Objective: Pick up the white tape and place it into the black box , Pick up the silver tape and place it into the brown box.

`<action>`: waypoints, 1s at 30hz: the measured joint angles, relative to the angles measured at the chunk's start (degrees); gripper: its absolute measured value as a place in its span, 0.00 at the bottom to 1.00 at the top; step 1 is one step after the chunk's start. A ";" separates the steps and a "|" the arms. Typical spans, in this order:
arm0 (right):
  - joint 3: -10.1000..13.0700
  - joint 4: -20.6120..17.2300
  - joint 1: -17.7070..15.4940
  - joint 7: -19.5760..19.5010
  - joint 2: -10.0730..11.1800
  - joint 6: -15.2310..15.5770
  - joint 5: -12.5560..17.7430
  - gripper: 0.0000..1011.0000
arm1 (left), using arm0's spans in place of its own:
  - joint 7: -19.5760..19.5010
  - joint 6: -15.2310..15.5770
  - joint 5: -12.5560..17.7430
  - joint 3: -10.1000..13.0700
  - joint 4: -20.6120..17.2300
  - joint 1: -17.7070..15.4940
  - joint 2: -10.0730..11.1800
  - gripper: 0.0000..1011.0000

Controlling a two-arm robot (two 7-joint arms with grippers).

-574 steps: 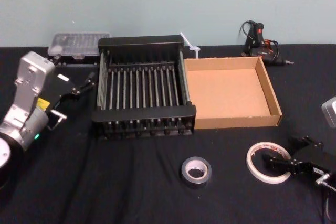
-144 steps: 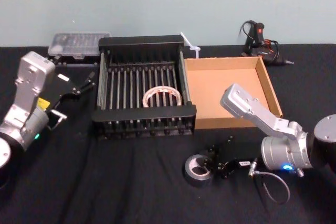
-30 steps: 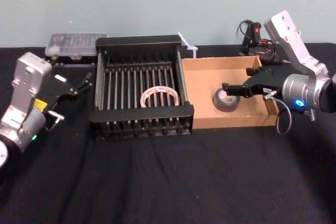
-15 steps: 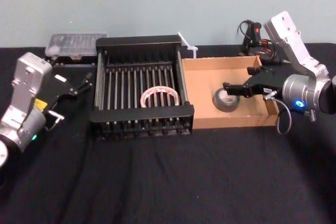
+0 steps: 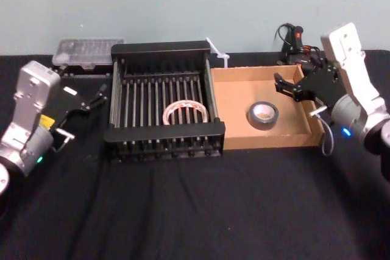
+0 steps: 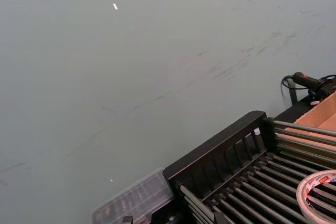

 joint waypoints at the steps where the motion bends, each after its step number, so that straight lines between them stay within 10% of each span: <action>1: 0.11 -0.10 -0.89 -2.12 -0.47 -1.89 -1.59 0.99 | 0.00 0.00 0.00 0.00 0.00 0.00 0.00 0.99; 13: -0.07 2.21 -4.12 -11.06 -3.02 -9.19 -10.45 0.99 | 0.00 0.00 0.00 0.00 0.00 0.00 0.00 0.99; 30: 0.41 2.25 -4.42 -11.16 -3.33 -9.23 -10.74 0.99 | 0.00 0.00 0.00 0.00 0.00 0.00 0.00 0.99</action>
